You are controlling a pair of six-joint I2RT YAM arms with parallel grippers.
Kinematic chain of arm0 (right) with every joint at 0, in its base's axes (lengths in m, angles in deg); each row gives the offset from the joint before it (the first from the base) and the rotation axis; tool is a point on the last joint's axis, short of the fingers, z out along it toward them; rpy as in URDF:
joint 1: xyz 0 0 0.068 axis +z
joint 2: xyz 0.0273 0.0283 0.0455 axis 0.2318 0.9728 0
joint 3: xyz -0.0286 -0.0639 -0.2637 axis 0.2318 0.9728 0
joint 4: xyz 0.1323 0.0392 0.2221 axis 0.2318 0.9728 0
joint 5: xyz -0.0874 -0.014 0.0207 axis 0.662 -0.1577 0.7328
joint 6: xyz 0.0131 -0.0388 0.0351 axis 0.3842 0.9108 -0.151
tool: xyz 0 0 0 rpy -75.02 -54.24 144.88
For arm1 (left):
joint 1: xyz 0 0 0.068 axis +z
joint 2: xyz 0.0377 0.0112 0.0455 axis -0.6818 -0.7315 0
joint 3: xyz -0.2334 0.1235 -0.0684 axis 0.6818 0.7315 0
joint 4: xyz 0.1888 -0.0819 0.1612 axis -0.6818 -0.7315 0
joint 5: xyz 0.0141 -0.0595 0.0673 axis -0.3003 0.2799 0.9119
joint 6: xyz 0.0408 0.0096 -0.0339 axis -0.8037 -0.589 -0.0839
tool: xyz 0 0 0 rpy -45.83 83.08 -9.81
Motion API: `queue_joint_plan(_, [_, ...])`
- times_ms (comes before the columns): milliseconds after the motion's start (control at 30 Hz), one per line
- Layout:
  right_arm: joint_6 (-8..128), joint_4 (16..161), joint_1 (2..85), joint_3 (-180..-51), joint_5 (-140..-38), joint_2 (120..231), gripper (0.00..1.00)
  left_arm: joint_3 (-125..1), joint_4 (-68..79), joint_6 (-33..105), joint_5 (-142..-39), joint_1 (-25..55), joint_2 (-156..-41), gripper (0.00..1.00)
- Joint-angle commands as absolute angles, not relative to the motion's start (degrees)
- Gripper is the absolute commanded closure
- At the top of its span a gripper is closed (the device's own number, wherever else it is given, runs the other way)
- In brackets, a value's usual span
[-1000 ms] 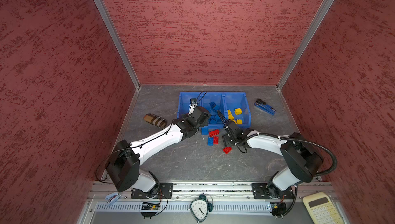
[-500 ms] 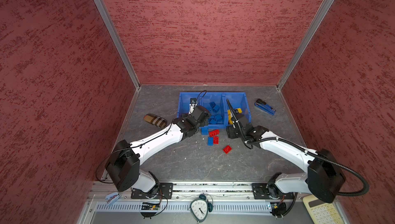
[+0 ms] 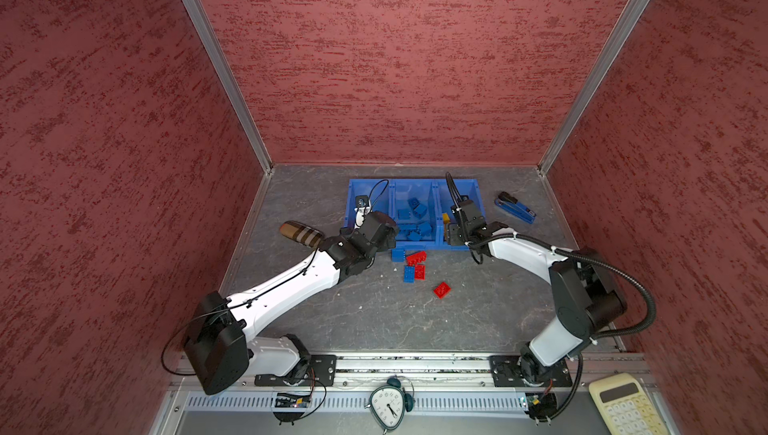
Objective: Sort the legos into containers by color
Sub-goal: Place the lego in the container, then pick up the lego from the center of the table.
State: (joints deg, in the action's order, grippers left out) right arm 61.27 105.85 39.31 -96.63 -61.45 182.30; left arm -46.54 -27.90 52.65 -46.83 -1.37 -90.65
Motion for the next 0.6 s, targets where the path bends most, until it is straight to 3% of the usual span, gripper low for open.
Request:
queue_joint_plan(0, [61.2,102.8,38.9,-98.8,-60.2,182.6,0.18,-45.0,-29.2,54.0,-49.4,-2.0,-90.3,0.01])
queue_joint_plan(233, [60.3,101.5,39.0,-96.8,-61.6,178.1,0.11,-45.4,-30.9,52.5,-51.8,-6.8,-93.7,0.01])
queue_joint_plan(567, [61.1,92.2,38.9,-85.4,-67.6,158.8,0.01,-44.1,-27.9,44.9,-63.5,-12.7,-99.5,0.00])
